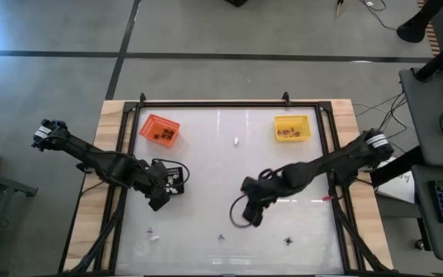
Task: Sort Halloween decoration
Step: Put the purple witch hat toy into the yellow bin
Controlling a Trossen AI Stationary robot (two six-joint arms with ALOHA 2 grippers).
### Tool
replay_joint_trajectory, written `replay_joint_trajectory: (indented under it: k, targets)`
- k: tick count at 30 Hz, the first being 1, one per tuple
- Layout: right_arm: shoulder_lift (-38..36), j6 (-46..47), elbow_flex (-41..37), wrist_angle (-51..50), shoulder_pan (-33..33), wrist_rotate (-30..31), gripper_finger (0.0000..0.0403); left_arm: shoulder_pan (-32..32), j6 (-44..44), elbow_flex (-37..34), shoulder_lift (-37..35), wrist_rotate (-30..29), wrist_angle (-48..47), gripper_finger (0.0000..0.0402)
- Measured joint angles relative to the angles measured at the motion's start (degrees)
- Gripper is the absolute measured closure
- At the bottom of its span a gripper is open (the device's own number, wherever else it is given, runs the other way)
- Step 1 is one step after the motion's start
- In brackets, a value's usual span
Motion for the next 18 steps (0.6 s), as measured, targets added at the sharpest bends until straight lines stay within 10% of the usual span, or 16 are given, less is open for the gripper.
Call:
replay_joint_trajectory:
  k: [18]
  targets:
    - [20.3, -1.57, 18.89, 0.11, 5.61, 0.06, 0.0282, 0.0, -0.02, 0.0, -0.07, 0.48, 0.03, 0.0315]
